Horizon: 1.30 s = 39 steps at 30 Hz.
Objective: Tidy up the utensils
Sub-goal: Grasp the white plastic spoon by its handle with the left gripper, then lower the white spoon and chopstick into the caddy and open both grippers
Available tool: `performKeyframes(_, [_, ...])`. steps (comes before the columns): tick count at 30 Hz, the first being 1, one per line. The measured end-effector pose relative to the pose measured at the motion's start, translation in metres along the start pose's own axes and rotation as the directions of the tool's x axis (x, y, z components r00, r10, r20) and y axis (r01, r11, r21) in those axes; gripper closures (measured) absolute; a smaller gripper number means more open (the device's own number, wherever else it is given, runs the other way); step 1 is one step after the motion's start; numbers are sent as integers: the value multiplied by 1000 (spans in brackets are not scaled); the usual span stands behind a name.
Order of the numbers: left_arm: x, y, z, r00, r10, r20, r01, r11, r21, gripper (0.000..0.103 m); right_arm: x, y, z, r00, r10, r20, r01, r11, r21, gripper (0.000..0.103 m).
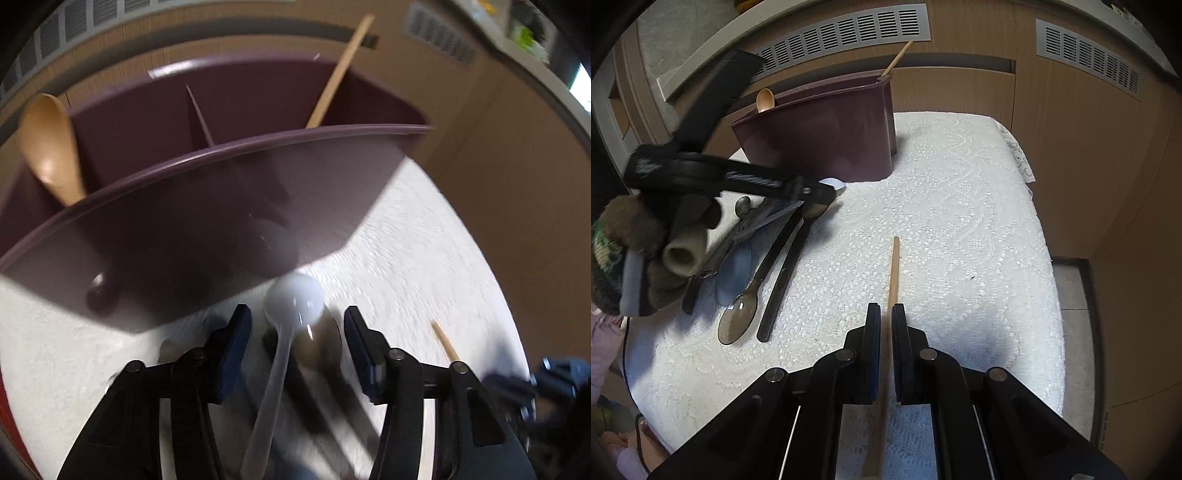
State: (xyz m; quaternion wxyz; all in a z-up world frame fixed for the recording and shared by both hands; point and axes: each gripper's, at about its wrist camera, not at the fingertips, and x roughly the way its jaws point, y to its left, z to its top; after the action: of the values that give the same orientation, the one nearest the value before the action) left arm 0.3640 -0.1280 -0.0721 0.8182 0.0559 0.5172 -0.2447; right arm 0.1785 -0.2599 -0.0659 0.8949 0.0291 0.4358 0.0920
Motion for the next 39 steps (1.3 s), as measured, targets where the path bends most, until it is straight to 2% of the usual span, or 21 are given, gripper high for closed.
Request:
performKeyframes(2, [4,-2,6,1000,26,12,-26,999,-18,60,-1,-4,0,1000,5,1,-5,1000,11,97])
performKeyframes(3, [4,-4,7,999,32,17,-32,999,-19,67,-1,-6,0,1000,8,1,-8,1000,17,97])
performKeyframes(6, [-4,-6,0,998,44,47,-43,999,-21,67,-2,-13,0,1000,13,1,-13,999,36,97])
performKeyframes(8, [-21,-10,-15,994,58,95,-57,998,-15,67,-1,-15,1,1000,16,-6,-16,999,39,97])
performKeyframes(10, [-48,-10,-33,982,85,171,-83,996,-18,67,3,-14,2,1000,18,-19,-17,999,40,97])
performKeyframes(13, [-84,-8,-60,959,94,266,-85,995,-45,67,12,-8,5,998,37,-45,-35,999,41,96])
performKeyframes(15, [-104,-5,-80,940,102,326,-83,994,-72,67,18,-3,6,998,30,-56,-28,999,36,91])
performKeyframes(17, [-120,-4,-96,923,112,368,-82,992,-94,67,23,4,8,998,14,-66,-13,1000,22,88])
performKeyframes(19, [-130,1,-104,915,109,389,-73,992,-105,67,27,14,6,997,-29,-71,28,999,-18,89])
performKeyframes(21, [-143,-1,-113,908,110,405,-66,991,-119,67,26,20,7,994,-78,-70,75,996,-46,97])
performKeyframes(22, [-148,0,-117,905,104,412,-56,990,-126,67,24,23,8,995,-70,-68,67,997,-48,97])
performKeyframes(27, [-175,7,-144,887,114,448,-57,989,-139,67,-7,33,17,998,-59,27,60,997,-44,98])
performKeyframes(31, [-188,0,-148,873,114,475,-50,988,-145,67,-35,35,26,995,-31,99,34,999,-30,98])
performKeyframes(34, [-204,1,-145,860,89,503,-8,987,-160,67,-51,34,33,989,-9,145,11,1000,-15,98])
performKeyframes(37, [-228,-3,-135,823,63,565,29,988,-152,67,-74,35,47,977,19,215,-19,1000,-4,98])
performKeyframes(39, [-247,-7,-123,787,45,615,49,990,-134,67,-92,38,61,961,25,274,-22,1000,-14,98])
